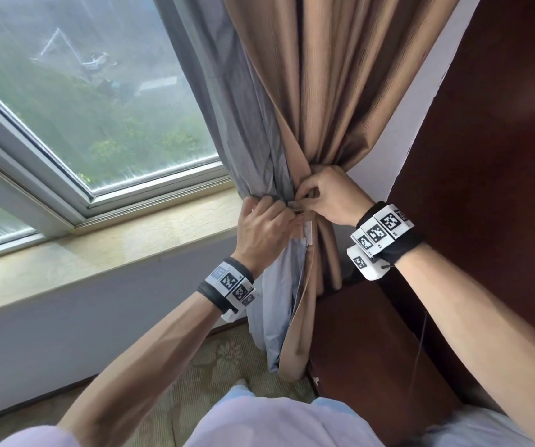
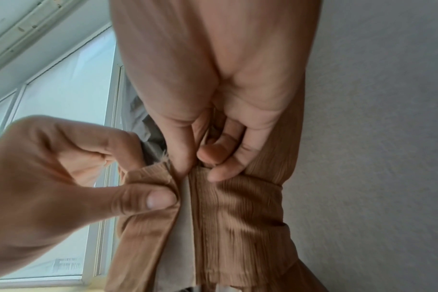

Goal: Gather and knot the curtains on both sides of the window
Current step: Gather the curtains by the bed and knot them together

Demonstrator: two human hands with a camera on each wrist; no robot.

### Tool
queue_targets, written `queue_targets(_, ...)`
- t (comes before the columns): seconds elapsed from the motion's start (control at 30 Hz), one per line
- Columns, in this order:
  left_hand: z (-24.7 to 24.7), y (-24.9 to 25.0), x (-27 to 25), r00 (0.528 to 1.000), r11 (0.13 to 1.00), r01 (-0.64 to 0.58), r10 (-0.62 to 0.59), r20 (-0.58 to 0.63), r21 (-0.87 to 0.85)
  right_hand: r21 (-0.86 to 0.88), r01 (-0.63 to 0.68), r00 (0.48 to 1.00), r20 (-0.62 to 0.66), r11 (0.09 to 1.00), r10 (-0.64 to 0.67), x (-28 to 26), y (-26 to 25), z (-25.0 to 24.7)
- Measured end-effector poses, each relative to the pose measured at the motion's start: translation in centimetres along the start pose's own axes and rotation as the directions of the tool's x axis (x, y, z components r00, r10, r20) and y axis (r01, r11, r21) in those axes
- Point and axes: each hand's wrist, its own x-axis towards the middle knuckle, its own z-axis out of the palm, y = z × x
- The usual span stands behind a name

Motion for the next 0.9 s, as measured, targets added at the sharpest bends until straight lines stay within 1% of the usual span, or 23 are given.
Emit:
queue_targets(0.13, 0.2, -0.3, 0.0, 1.0, 1.0, 0.015, -0.015, 0.005, 0.014, 0.008, 0.004, 1.0, 0.015, 1.0, -0.004, 0.0, 0.2, -0.1)
queue_targets(0.3, 0.6, -0.3, 0.1, 0.996, 0.996, 0.084, -0.084, 0.018, -0.004, 0.006, 0.041, 0.999, 0.025, 0.999, -0.041, -0.5, 0.3, -0.4)
queue_targets(0.43, 0.5, -0.7, 0.2, 0.99, 0.991, 0.134, -0.135, 0.039, 0.018, -0.035, 0.074, 0.993, 0.092, 0.997, -0.07, -1.1, 0.2, -0.6)
queue_targets(0.47, 0.5, -0.8, 0.2, 0.987, 0.988, 0.153, -0.153, 0.037, 0.012, -0.05, 0.074, 0.993, 0.095, 0.996, -0.069, -1.2, 0.1, -0.6)
queue_targets(0.53, 0.5, -0.9, 0.1, 0.982, 0.983, 0.183, -0.182, 0.051, -0.012, -0.044, 0.071, 0.996, 0.052, 0.997, -0.069, -1.4, 0.1, -0.3)
queue_targets(0.6, 0.4, -0.9, 0.0, 0.977, 0.982, 0.185, -0.181, 0.109, -0.029, -0.016, 0.054, 0.999, 0.0, 0.998, -0.054, -1.5, 0.2, 0.2)
queue_targets(0.67, 0.1, -1.0, 0.2, 0.966, 0.983, 0.182, -0.175, 0.187, -0.02, -0.007, 0.037, 0.999, -0.018, 0.999, -0.038, -1.4, 0.2, 0.6)
queue_targets(0.77, 0.0, -0.9, 0.6, 0.943, 0.981, 0.191, -0.179, 0.28, -0.018, -0.011, 0.043, 0.999, -0.001, 0.999, -0.043, -1.4, 0.1, 0.8)
queue_targets(0.83, 0.0, -0.8, 0.8, 0.914, 0.973, 0.227, -0.203, 0.35, -0.028, -0.02, 0.053, 0.999, 0.011, 0.998, -0.052, -1.3, -0.1, 1.0)
queue_targets(0.9, 0.0, -0.8, 1.1, 0.895, 0.964, 0.262, -0.228, 0.383, -0.04, -0.011, 0.057, 0.998, 0.006, 0.998, -0.057, -1.4, -0.1, 1.1)
